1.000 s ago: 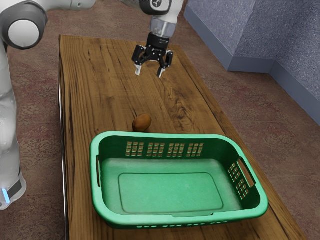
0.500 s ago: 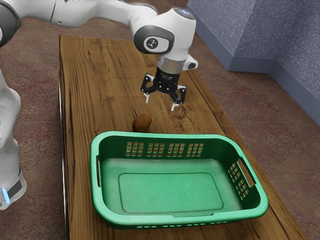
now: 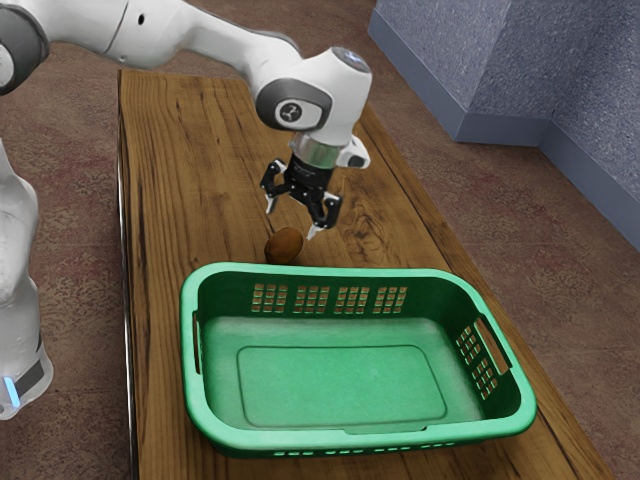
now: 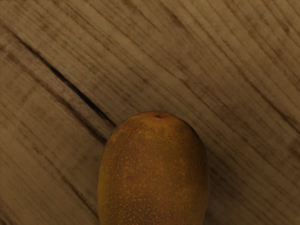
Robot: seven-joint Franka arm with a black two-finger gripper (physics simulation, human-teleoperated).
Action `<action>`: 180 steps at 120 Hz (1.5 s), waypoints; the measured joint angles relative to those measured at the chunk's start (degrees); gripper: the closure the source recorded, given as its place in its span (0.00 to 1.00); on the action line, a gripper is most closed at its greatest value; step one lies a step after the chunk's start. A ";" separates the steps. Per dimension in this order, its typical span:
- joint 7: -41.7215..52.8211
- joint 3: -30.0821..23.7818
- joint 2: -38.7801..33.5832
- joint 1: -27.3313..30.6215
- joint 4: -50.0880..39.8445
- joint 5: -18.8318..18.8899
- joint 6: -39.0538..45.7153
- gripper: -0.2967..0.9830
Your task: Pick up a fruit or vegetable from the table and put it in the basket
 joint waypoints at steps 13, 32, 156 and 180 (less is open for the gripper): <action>2.76 0.02 0.45 0.18 -0.88 -0.20 0.18 0.24; 6.03 0.02 2.81 0.22 -1.13 -0.30 1.51 0.25; 15.07 0.00 6.38 1.62 -2.18 -1.27 7.59 0.29; 15.28 0.03 5.35 2.12 -3.64 -1.83 7.93 0.40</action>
